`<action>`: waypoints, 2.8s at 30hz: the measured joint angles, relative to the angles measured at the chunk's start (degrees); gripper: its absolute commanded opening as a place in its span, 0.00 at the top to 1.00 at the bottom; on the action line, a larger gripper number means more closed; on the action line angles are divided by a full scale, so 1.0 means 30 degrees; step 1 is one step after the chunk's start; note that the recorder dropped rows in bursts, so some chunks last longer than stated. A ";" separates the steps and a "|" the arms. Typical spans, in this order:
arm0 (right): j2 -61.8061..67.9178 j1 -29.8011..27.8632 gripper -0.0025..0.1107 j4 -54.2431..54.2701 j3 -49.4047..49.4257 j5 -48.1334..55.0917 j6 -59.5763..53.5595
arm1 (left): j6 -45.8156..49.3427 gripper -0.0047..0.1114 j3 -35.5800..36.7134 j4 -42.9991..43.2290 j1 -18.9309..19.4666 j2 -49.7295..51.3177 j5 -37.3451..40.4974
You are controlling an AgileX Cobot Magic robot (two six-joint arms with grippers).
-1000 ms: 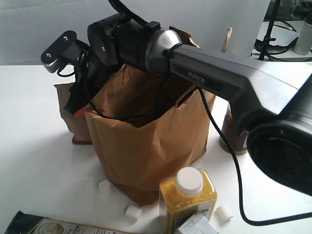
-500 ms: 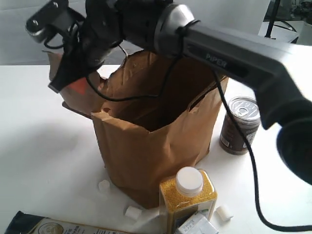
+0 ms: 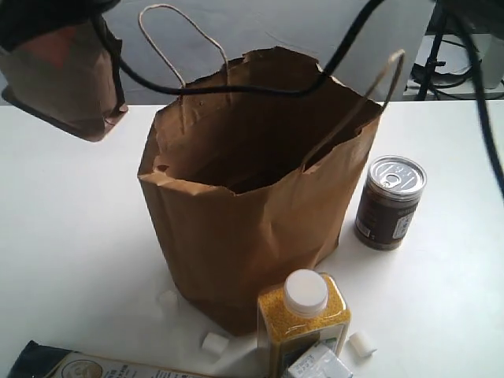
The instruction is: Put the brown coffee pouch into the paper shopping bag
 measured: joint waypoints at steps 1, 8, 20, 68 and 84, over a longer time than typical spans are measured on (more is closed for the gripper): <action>-0.0312 0.0092 0.98 0.0000 0.0000 0.0121 0.0000 | 0.0000 0.96 0.0000 0.0000 0.0000 0.0000 0.0000; -0.3426 0.0593 0.98 0.0000 0.0000 0.2292 0.0553 | 0.0000 0.96 0.0000 0.0000 0.0000 0.0000 0.0000; -0.6262 0.0767 0.98 -0.4720 0.0000 0.9074 0.4137 | 0.0000 0.96 0.0000 0.0000 0.0000 0.0000 0.0000; -0.9905 0.0861 0.98 -0.9192 0.7381 0.5024 1.0436 | 0.0000 0.96 0.0000 0.0000 0.0000 0.0000 0.0000; -1.9002 0.0895 0.98 -1.0008 1.6222 0.3058 1.5048 | 0.0000 0.96 0.0000 0.0000 0.0000 0.0000 0.0000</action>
